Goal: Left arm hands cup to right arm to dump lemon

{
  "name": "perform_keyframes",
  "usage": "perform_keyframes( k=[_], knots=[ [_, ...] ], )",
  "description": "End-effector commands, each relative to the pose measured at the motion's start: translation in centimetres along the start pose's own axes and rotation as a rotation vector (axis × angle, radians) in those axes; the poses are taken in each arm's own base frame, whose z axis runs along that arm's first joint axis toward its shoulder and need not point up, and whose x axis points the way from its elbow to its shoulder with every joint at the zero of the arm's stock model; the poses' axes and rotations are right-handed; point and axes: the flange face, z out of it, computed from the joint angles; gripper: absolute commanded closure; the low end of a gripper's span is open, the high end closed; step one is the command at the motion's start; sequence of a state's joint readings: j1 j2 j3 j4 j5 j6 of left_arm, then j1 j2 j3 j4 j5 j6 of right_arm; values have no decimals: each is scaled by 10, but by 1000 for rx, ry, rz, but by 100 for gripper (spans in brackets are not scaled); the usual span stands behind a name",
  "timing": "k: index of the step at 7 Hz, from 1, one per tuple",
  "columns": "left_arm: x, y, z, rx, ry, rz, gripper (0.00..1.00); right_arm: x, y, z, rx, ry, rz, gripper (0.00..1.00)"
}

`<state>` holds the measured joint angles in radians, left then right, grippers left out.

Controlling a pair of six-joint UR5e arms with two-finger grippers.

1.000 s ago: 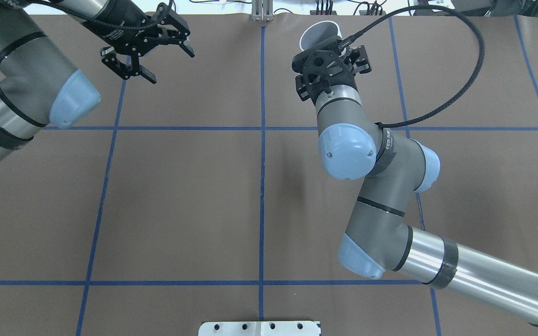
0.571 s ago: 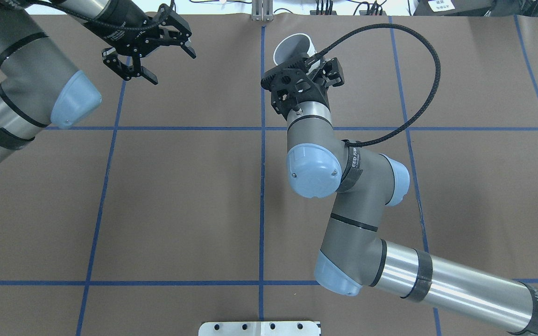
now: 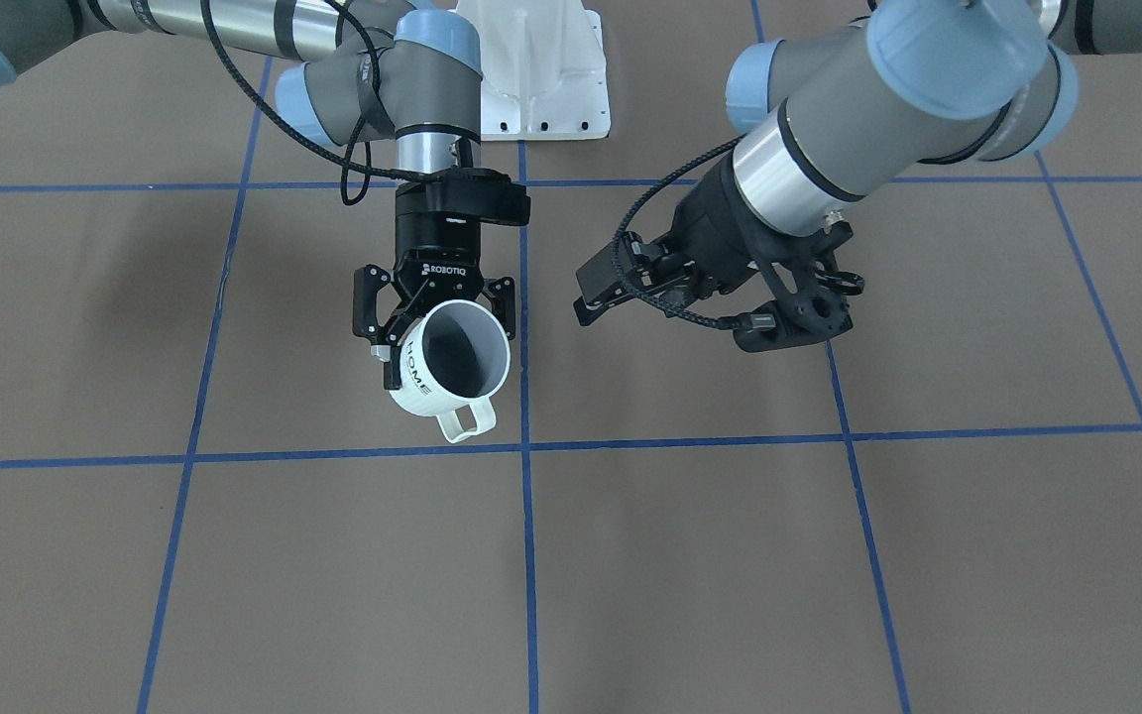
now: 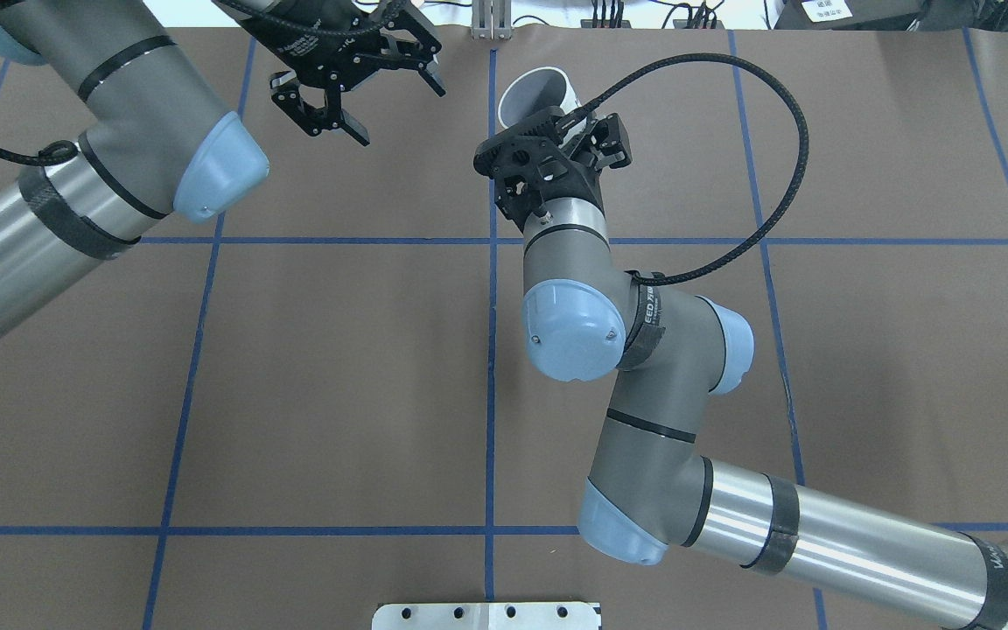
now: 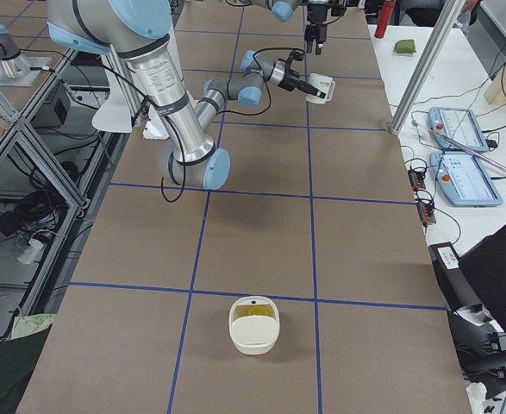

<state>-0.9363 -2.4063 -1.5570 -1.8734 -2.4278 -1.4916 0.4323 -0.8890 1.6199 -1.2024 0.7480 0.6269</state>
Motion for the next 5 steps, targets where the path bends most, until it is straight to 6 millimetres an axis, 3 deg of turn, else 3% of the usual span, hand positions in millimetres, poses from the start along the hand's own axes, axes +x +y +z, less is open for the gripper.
perform_keyframes(
  k=[1,3,5],
  knots=[
    [26,5,11,-16,3,15,0,-3,2,-2,0,-4,1,82],
    [56,-3,26,-22,-6,10,0,-7,4,-5,-1,-11,2,82],
    [49,-22,47,-17,14,36,2,-6,4,-5,0,-12,2,82]
  ],
)
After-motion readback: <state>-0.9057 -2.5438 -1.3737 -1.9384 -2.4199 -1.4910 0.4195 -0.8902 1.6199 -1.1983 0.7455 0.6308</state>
